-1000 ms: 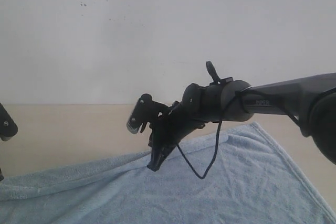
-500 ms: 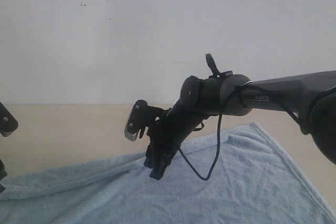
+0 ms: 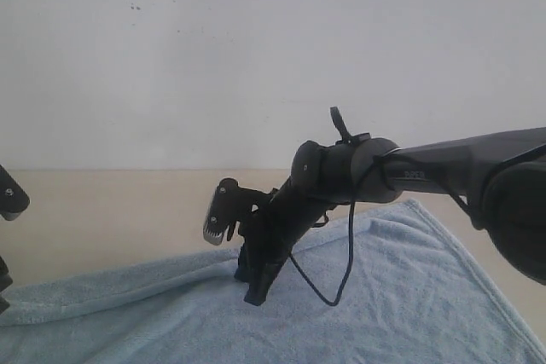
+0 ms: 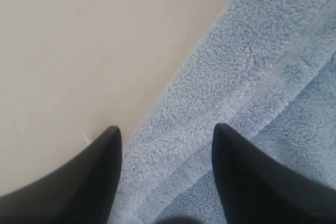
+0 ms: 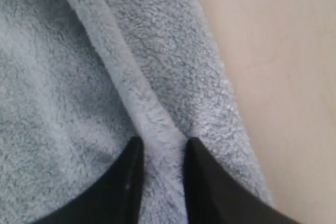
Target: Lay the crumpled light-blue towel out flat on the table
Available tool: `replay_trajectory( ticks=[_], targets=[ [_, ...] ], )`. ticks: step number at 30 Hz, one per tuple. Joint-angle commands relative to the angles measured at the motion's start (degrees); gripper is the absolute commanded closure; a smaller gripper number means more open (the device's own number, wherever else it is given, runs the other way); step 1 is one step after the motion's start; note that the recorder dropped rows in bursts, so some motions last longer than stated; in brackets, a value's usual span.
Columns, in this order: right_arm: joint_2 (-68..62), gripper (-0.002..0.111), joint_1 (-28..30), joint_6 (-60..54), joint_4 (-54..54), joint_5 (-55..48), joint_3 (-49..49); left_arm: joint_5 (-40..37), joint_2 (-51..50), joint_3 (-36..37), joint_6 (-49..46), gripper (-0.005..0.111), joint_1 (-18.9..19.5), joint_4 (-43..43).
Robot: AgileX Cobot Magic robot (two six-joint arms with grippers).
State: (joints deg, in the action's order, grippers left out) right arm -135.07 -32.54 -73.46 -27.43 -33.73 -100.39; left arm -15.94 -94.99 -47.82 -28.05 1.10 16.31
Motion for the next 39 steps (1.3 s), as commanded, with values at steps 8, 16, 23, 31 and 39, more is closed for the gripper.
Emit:
replay_trajectory(
  ticks=[8, 16, 23, 31, 39],
  targets=[
    [1.28, 0.107, 0.00, 4.10, -2.12, 8.27, -0.27, 1.17, 0.61, 0.19, 2.74, 0.057, -0.36, -0.92],
    [1.27, 0.107, 0.00, 6.97, -2.01, 24.95, -0.27, 3.54, 0.61, 0.19, 3.02, 0.057, -0.36, -2.13],
    [0.17, 0.082, 0.00, 6.97, -2.01, 23.65, -0.27, 1.94, 0.61, 0.19, 5.94, 0.057, -0.36, -2.61],
    [5.65, 0.081, 0.00, 10.54, -2.23, 20.17, -0.27, -3.39, 2.86, 1.57, 9.62, 0.059, -0.36, -2.30],
    [18.22, 0.069, 2.23, 16.63, -3.75, 1.92, 5.80, 1.09, 16.87, 11.66, 9.62, 0.061, -0.36, 7.08]
  ],
)
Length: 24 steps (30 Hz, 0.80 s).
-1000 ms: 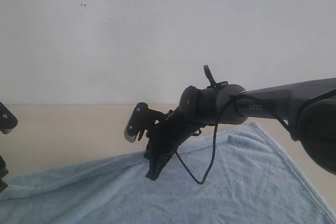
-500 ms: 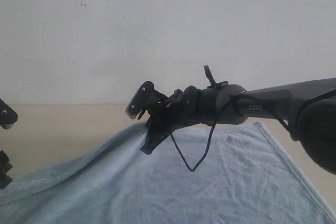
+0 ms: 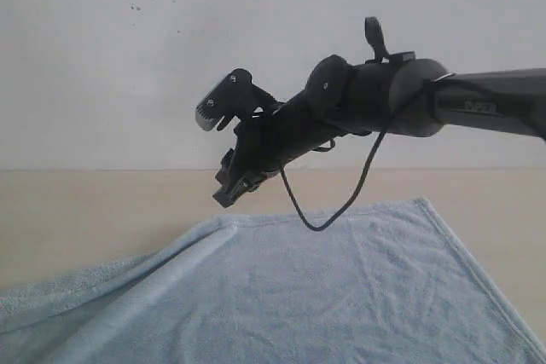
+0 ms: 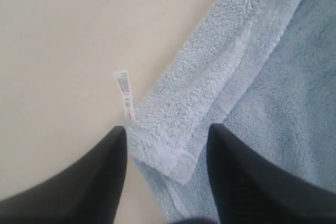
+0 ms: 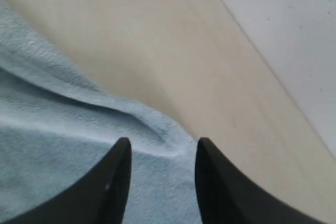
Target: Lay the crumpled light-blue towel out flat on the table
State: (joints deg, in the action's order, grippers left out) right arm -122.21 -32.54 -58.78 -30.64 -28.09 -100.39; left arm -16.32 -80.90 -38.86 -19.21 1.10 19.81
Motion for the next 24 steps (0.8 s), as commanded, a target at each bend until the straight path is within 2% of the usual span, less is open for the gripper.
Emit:
replay_trajectory(
  ticks=[1, 5, 6, 12, 16, 24],
  targets=[
    [7.04, 0.069, 2.88, 2.38, -0.54, -2.47, 8.39, 1.47, 3.04, 2.81, 0.79, 0.061, -0.36, 3.57],
    [19.06, 0.069, 5.41, 3.32, -2.79, 3.07, 25.91, 1.21, 3.42, 2.99, 0.79, 0.061, -0.36, 5.16],
    [23.58, 0.069, 5.41, 3.32, -5.15, 5.04, 31.78, 3.02, 2.88, 3.48, 1.12, 0.061, -0.36, 8.52],
    [38.73, 0.069, 5.20, 3.20, -11.82, 7.08, 47.94, 9.65, -3.08, 3.48, 2.74, 0.061, -0.36, 17.53],
    [48.88, 0.069, 5.20, 3.20, -16.21, 7.30, 56.24, 13.10, -8.03, 2.31, 3.42, 0.061, -0.36, 23.76],
    [69.70, 0.069, 5.20, 3.43, -16.53, 6.14, 66.12, 10.28, -15.53, -4.79, 4.14, 0.062, 1.70, 23.76]
  ],
)
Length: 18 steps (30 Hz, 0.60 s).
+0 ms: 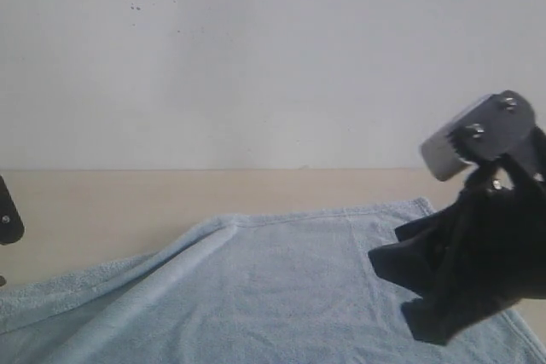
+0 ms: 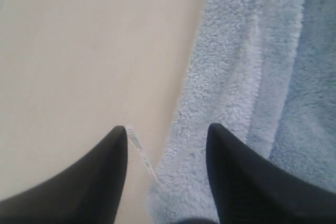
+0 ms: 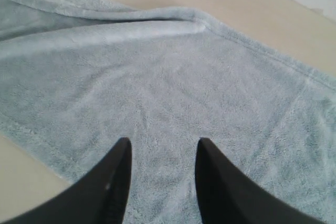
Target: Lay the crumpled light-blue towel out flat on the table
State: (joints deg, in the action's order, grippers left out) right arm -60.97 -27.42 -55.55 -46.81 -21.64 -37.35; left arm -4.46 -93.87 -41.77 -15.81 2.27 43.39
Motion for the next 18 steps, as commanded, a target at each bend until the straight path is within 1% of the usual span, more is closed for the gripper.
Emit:
replay_trajectory(
  ticks=[1, 6, 11, 14, 18],
  targets=[
    [10.57, 0.069, 0.07, 0.18, -0.36, -0.37, 3.58, -1.56, -3.34, -2.03, 0.28, 0.062, 0.53, 0.77],
    [16.79, 0.069, 0.07, 0.18, -0.36, -0.59, 3.74, -1.56, -4.45, -1.73, 0.00, 0.062, 0.53, 0.96],
    [17.59, 0.069, 0.07, 0.18, -0.36, -1.09, 3.74, -0.49, -4.45, -1.68, 0.00, 0.062, 0.82, 2.86],
    [17.48, 0.069, 0.07, 0.18, -0.36, -2.06, 3.74, 2.39, -4.87, -1.80, 0.00, 0.062, 2.18, 2.97],
    [17.48, 0.069, 0.07, 0.18, -0.36, -2.85, 3.74, 1.40, -6.62, -2.71, 0.00, 0.062, 3.74, 2.58]
  ],
)
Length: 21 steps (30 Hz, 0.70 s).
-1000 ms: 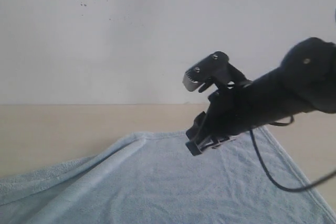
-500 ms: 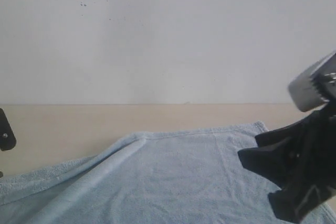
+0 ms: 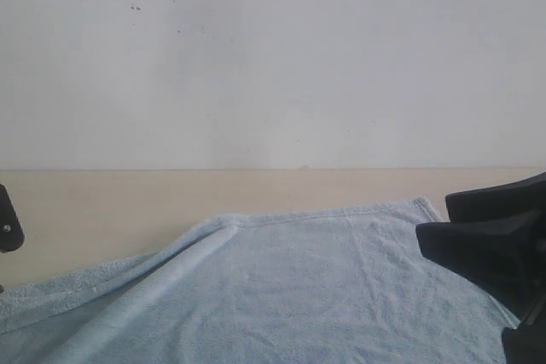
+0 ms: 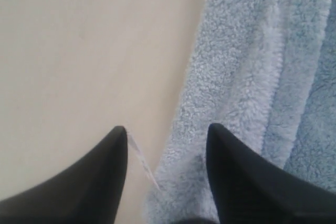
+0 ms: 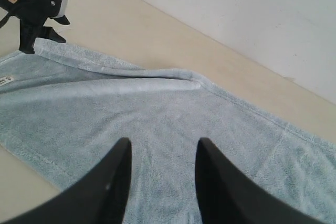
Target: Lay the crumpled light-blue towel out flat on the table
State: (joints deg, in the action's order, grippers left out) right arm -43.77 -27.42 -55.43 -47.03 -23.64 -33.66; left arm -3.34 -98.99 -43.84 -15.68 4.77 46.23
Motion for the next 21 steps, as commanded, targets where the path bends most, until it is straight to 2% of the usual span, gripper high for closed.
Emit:
replay_trajectory(
  ticks=[1, 9, 13, 16, 21],
  targets=[
    [0.27, 0.069, 0.07, 0.06, -0.14, -0.97, 0.05, 0.28, -1.78, -0.64, -0.14, 0.062, 1.34, -0.46],
    [0.27, 0.069, 0.07, -0.66, -0.14, -0.60, 0.05, -1.21, 1.75, -0.64, 2.98, 0.062, 1.34, -13.87],
    [0.27, 0.069, 0.07, -0.64, -0.14, -1.51, 0.05, -6.47, 4.19, -0.64, 2.98, 0.062, 0.87, -16.71],
    [0.27, 0.069, 0.07, -0.64, -0.14, -2.59, 0.05, -10.42, 5.32, -0.64, 0.62, 0.062, -0.91, -18.05],
    [0.27, 0.069, 0.07, -0.64, -0.14, -3.77, 0.05, -13.39, 5.34, -0.64, -11.24, 0.058, -4.41, -21.57]
  ],
)
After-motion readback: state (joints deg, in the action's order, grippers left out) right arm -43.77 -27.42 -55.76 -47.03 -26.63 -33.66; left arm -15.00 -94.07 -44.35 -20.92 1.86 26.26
